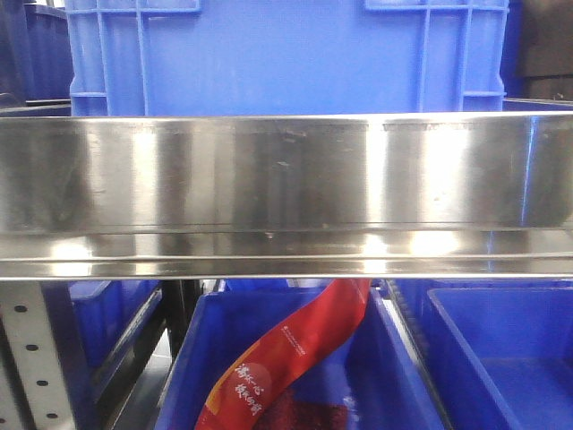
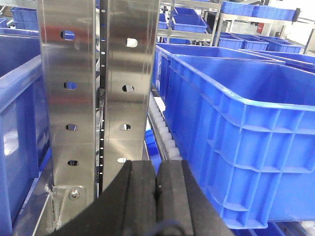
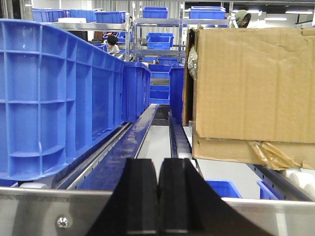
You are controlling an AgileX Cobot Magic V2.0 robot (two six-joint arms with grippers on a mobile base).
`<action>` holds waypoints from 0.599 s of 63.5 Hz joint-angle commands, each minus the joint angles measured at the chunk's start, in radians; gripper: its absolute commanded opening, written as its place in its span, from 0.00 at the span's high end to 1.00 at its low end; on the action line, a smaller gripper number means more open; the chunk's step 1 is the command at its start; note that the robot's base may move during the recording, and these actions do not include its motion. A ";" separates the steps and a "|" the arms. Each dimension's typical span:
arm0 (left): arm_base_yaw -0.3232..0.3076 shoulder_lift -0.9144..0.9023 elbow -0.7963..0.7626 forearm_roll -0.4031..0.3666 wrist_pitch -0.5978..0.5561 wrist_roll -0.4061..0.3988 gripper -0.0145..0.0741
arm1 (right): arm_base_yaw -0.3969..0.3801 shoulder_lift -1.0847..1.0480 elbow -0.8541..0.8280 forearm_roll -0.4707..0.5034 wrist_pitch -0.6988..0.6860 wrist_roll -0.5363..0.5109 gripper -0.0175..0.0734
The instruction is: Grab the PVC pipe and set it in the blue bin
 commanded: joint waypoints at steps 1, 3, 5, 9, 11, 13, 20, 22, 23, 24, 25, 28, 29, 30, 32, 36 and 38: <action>0.005 -0.007 -0.002 0.006 -0.019 -0.006 0.96 | -0.004 -0.003 0.002 0.004 -0.015 -0.006 0.99; 0.005 -0.007 -0.002 0.006 -0.019 -0.006 0.96 | -0.004 -0.003 0.002 0.004 -0.013 -0.006 0.99; 0.005 -0.007 -0.002 0.006 -0.019 -0.006 0.96 | -0.004 -0.003 0.002 0.004 -0.007 -0.006 0.99; 0.005 -0.007 -0.002 0.006 -0.019 -0.006 0.96 | -0.004 -0.003 0.002 0.004 0.009 -0.006 0.99; 0.005 -0.007 -0.002 0.006 -0.019 -0.006 0.96 | -0.004 -0.003 0.002 0.004 0.011 -0.006 0.99; 0.005 -0.007 -0.002 0.006 -0.019 -0.006 0.96 | -0.004 -0.003 0.002 0.004 0.013 -0.006 0.99; 0.005 -0.007 -0.002 0.006 -0.019 -0.006 0.96 | -0.004 -0.003 0.002 0.004 0.013 -0.006 0.99; 0.005 -0.007 -0.002 0.006 -0.019 -0.006 0.96 | -0.004 -0.003 0.002 0.004 0.013 -0.006 0.99; 0.005 -0.007 -0.002 0.006 -0.019 -0.006 0.96 | -0.004 -0.003 0.002 0.004 0.013 -0.006 0.99; 0.005 -0.007 -0.002 0.006 -0.019 -0.006 0.96 | -0.004 -0.003 0.002 0.004 0.013 -0.006 0.99; 0.005 -0.007 -0.002 0.006 -0.019 -0.006 0.96 | -0.004 -0.003 0.002 0.004 0.013 -0.006 0.99; 0.005 -0.007 -0.002 0.006 -0.019 -0.006 0.96 | -0.004 -0.003 0.002 0.004 0.013 -0.006 0.99; 0.005 -0.007 -0.002 0.006 -0.019 -0.006 0.96 | -0.004 -0.003 0.002 0.004 0.013 -0.006 0.99; 0.005 -0.007 -0.002 0.006 -0.019 -0.006 0.96 | -0.004 -0.003 0.002 0.004 0.013 -0.006 0.99; 0.005 -0.007 -0.002 0.006 -0.019 -0.006 0.96 | -0.004 -0.003 0.002 0.004 0.013 -0.006 0.99; 0.005 -0.007 -0.002 0.006 -0.019 -0.006 0.96 | -0.004 -0.003 0.002 0.004 0.013 -0.006 0.99; 0.005 -0.007 -0.002 0.006 -0.019 -0.006 0.96 | -0.004 -0.003 0.002 0.004 0.013 -0.006 0.99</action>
